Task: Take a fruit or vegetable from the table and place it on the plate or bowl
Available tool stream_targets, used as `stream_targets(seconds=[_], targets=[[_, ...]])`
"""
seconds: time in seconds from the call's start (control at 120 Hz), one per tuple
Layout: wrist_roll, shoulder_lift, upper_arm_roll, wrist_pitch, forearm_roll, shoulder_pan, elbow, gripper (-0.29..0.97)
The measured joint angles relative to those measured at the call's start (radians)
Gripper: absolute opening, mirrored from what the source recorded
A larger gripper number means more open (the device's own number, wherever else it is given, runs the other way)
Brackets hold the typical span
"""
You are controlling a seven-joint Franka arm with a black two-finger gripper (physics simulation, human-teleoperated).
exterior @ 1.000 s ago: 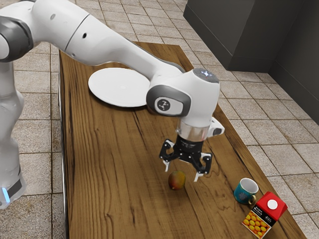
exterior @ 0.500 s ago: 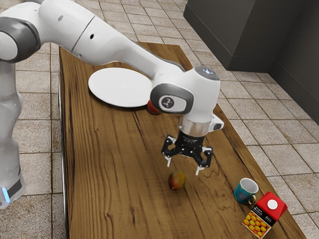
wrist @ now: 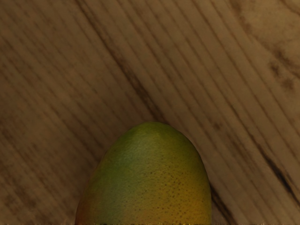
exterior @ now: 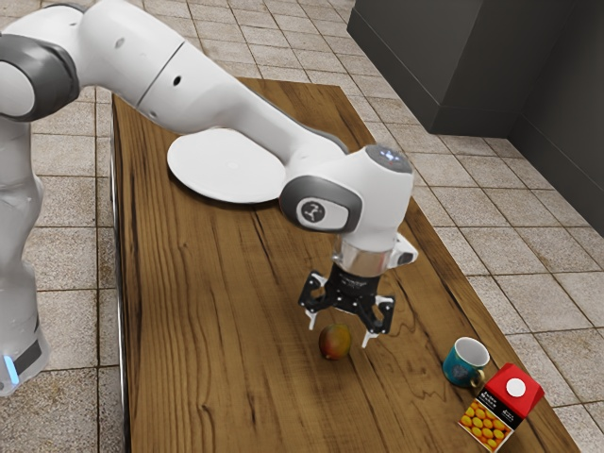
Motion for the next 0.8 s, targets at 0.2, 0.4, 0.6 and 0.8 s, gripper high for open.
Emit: stream_targets(seconds=[0.2,0.4,0.6,0.8], targets=[[0.001,0.005,0.0,0.014,-0.011,-0.01,-0.018,0.68],[0.002,0.012,0.003,0.021,-0.019,-0.004,-0.021,0.68],[0.004,0.019,0.004,0.024,-0.025,-0.004,-0.028,0.62],[0.012,0.016,0.006,0.024,-0.026,-0.002,-0.031,0.3]])
